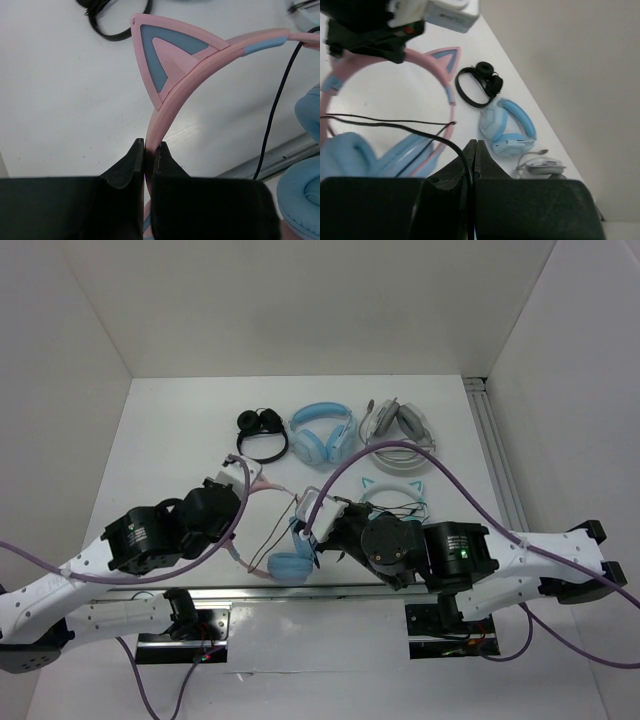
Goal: Wrap the headphones
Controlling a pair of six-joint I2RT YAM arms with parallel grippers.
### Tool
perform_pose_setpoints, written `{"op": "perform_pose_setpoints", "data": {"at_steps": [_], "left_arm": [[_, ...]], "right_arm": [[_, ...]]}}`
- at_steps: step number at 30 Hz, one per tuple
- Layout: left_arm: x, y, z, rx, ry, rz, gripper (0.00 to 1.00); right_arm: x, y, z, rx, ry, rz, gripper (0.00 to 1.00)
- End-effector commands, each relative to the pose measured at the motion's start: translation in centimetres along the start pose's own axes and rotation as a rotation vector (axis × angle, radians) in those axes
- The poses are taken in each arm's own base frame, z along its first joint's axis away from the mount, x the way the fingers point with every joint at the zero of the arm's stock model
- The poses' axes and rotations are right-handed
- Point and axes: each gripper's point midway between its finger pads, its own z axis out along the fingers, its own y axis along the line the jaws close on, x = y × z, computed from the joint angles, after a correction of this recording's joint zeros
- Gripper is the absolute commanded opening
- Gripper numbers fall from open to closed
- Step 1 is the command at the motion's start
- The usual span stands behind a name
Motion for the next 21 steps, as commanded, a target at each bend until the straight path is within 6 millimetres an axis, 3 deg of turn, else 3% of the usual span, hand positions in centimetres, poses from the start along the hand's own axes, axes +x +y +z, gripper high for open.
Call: {"op": "perform_pose_setpoints", "data": {"at_steps": [1, 2, 3, 8, 12, 13, 21], "left_arm": [[-1.9, -2.9, -2.0, 0.246, -0.094, 0.032, 0.0], [-1.8, -3.3, -2.4, 0.282, -0.099, 0.042, 0.0], [-1.5, -3.7, -2.5, 0.31, -0.095, 0.054, 0.0], [-1.3, -5.4, -4.1, 0.463, -0.139, 0.085, 0.0], [-2.6, -5.4, -6.0, 0.529, -0.224, 0.062, 0.0], [-2.9, -5.3, -6.7, 0.543, -0.244, 0.054, 0.0], [-5.1, -3.8, -8.9, 0.543, -0.332, 0.007, 0.0]], "right_arm": [[-0.6, -5.0, -1.0, 0.167, -0.027, 0.023, 0.0], [-0.3, -5.3, -0.8, 0.17, -0.03, 0.03, 0.0], [-0.4, -7.1, -0.9, 0.208, -0.043, 0.05, 0.0], [2.0, -9.1, 1.0, 0.242, -0.008, 0.055, 0.0], [4.5, -10.1, 3.5, 0.25, 0.046, 0.08, 0.0], [4.9, -11.4, 3.7, 0.281, 0.047, 0.103, 0.0], [7.2, -9.8, 6.9, 0.113, -0.007, 0.205, 0.02]]}}
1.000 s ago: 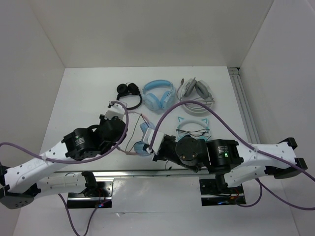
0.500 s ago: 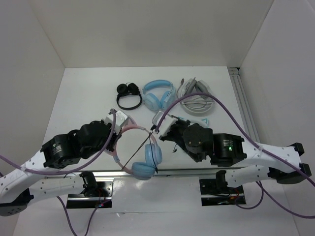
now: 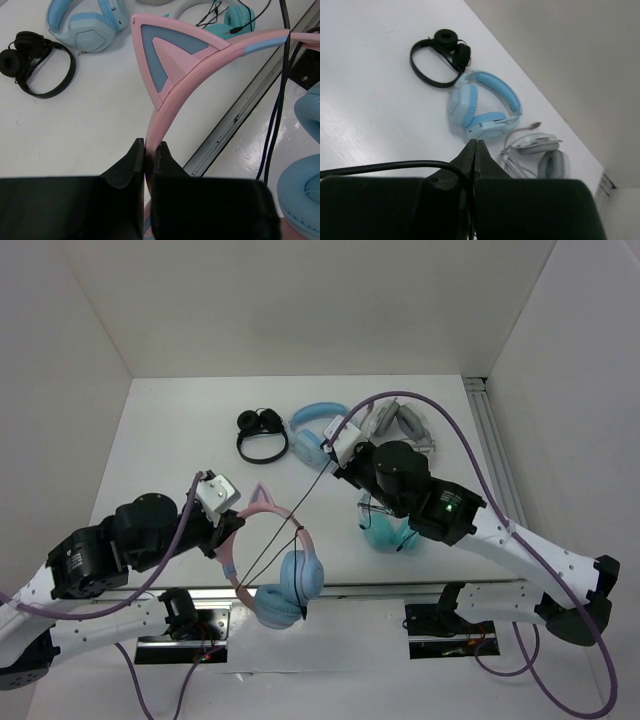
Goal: Wrap the headphones
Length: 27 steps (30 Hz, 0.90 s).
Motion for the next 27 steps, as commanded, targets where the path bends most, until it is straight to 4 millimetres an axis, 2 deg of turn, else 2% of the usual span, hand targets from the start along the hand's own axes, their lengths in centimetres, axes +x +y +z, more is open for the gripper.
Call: {"op": "perform_pose_setpoints", "data": {"at_steps": [1, 2, 3, 4, 5, 6, 9, 10, 12, 13, 15, 16, 18, 19, 22, 24, 26, 27], "left_arm": [[-3.9, -0.5, -2.1, 0.048, -0.136, -0.036, 0.0], [-4.8, -0.5, -2.6, 0.049, -0.166, -0.042, 0.0], [-5.5, -0.2, -2.8, 0.036, -0.189, -0.057, 0.0], [-5.8, -0.3, -2.8, 0.037, -0.191, -0.069, 0.0], [-6.5, 0.1, -3.0, 0.017, -0.202, -0.073, 0.0], [-7.1, 0.3, -3.3, 0.004, -0.224, -0.098, 0.0], [-9.1, 1.6, -3.7, -0.068, -0.274, -0.16, 0.0], [-9.9, 1.9, -4.0, -0.084, -0.305, -0.181, 0.0], [-11.2, 2.9, -5.0, -0.131, -0.357, -0.237, 0.0], [-11.7, 3.2, -5.4, -0.142, -0.377, -0.254, 0.0], [-12.7, 3.8, -5.7, -0.171, -0.405, -0.304, 0.0], [-13.2, 3.8, -6.1, -0.166, -0.425, -0.32, 0.0], [-13.9, 4.1, -6.0, -0.19, -0.431, -0.35, 0.0], [-13.9, 4.1, -5.3, -0.203, -0.416, -0.363, 0.0], [-14.9, 4.2, -5.1, -0.206, -0.455, -0.405, 0.0], [-15.2, 4.2, -4.5, -0.212, -0.478, -0.424, 0.0], [-15.6, 4.1, -4.4, -0.208, -0.496, -0.43, 0.0], [-15.5, 3.9, -3.5, -0.21, -0.477, -0.433, 0.0]], "right_arm": [[-2.6, 0.3, 0.7, -0.074, -0.156, 0.131, 0.02], [-2.5, 0.4, 0.6, -0.092, -0.171, 0.163, 0.02], [-1.9, 2.0, 0.9, -0.166, -0.178, 0.165, 0.02], [-2.3, 2.5, 0.8, -0.189, -0.211, 0.179, 0.04], [-1.8, 2.7, 1.1, -0.208, -0.208, 0.207, 0.06], [-1.1, 4.2, 1.2, -0.275, -0.209, 0.214, 0.07], [-0.4, 5.4, 1.8, -0.345, -0.229, 0.265, 0.08], [0.9, 6.2, 2.1, -0.368, -0.211, 0.281, 0.08], [0.9, 6.3, 2.4, -0.379, -0.25, 0.326, 0.08], [1.6, 7.5, 2.3, -0.422, -0.248, 0.339, 0.08], [1.4, 8.0, 2.5, -0.466, -0.294, 0.38, 0.08], [2.1, 8.8, 2.4, -0.492, -0.293, 0.394, 0.08], [1.9, 9.7, 2.8, -0.528, -0.329, 0.434, 0.08], [2.3, 11.0, 2.6, -0.587, -0.335, 0.442, 0.08], [2.3, 13.4, 2.6, -0.719, -0.352, 0.491, 0.1], [1.9, 14.0, 3.0, -0.747, -0.407, 0.517, 0.11], [1.6, 15.3, 2.4, -0.791, -0.426, 0.556, 0.11], [1.9, 15.5, 2.7, -0.792, -0.433, 0.562, 0.12]]}}
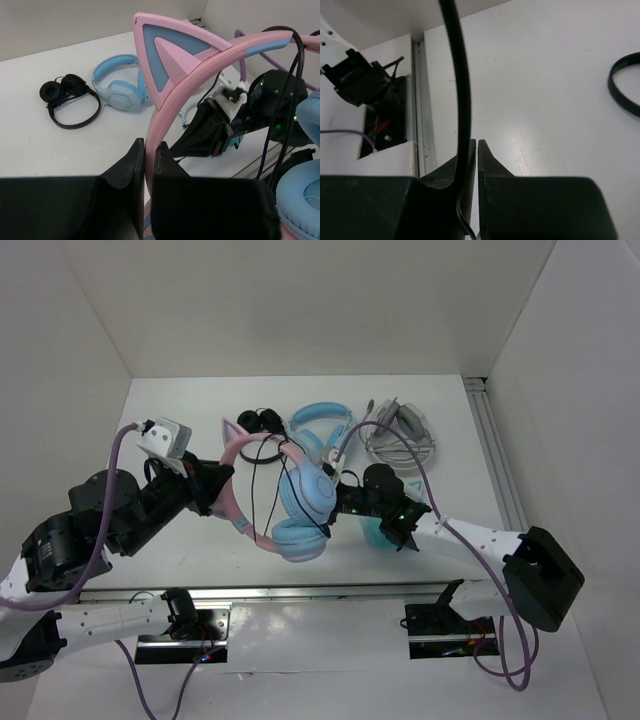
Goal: Wrap the headphones
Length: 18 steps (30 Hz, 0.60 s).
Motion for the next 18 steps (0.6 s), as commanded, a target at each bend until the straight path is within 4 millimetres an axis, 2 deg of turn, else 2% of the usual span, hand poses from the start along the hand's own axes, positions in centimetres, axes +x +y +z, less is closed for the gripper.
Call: {"op": "perform_pose_setpoints", "data": {"at_steps": [1, 4, 8, 14, 18], "left_arm": [[-4.6, -1.5, 0.7, 0.025, -0.158, -0.163, 0.0], [-4.7, -1.6, 1.6, -0.003, -0.149, -0.168, 0.0], [-5.5, 0.0, 1.4, -0.104, -0.162, -0.201, 0.0], [-7.1, 0.4, 0.6, -0.126, -0.182, -0.239, 0.0], [-7.5, 0.8, 0.4, -0.148, -0.187, -0.249, 0.0]], "right_arm": [[-3.5, 3.2, 0.8, -0.147, -0.173, -0.011, 0.12], [-3.2, 3.9, 1.4, -0.163, -0.173, -0.011, 0.14], [-2.2, 4.0, 1.5, -0.16, -0.158, 0.008, 0.25], [-0.6, 3.0, 1.5, -0.11, -0.129, 0.025, 0.36], [0.8, 1.4, 1.5, -0.043, -0.096, 0.026, 0.4]]}}
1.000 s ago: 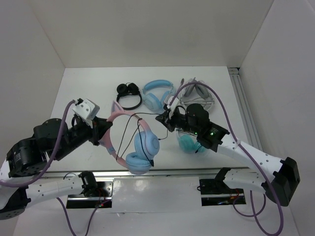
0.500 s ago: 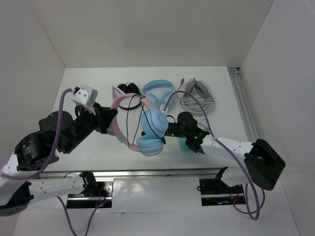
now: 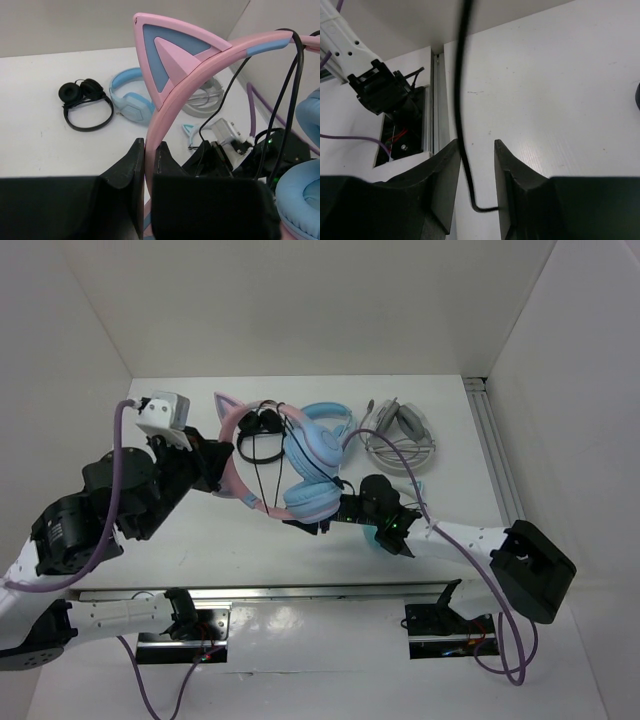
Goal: Wrap the headphones
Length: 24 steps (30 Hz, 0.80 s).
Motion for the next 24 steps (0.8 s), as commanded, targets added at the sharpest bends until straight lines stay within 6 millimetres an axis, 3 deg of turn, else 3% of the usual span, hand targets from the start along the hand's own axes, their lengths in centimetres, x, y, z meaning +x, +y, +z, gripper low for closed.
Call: {"op": "perform_pose_setpoints", "data": {"at_steps": [1, 2, 12, 24], "left_arm": [[-4.7, -0.2, -1.2, 0.011, -0.138, -0.172, 0.0], [-4.9, 0.0, -1.5, 0.014, -0.144, -0.178, 0.0], [-5.2, 0.4, -2.0, 0.008, -0.155, -0.194, 0.0], [-5.5, 0.7, -2.3, 0.002, -0.164, -0.209, 0.0]], "right_arm": [[-0.2, -1.6, -0.2, 0.055, -0.026, -0.026, 0.41], [0.7, -1.8, -0.3, 0.059, -0.008, -0.016, 0.41], [1.8, -3.6, -0.6, 0.113, 0.001, -0.004, 0.42], [1.5, -3.9, -0.2, 0.116, -0.028, -0.001, 0.48]]}}
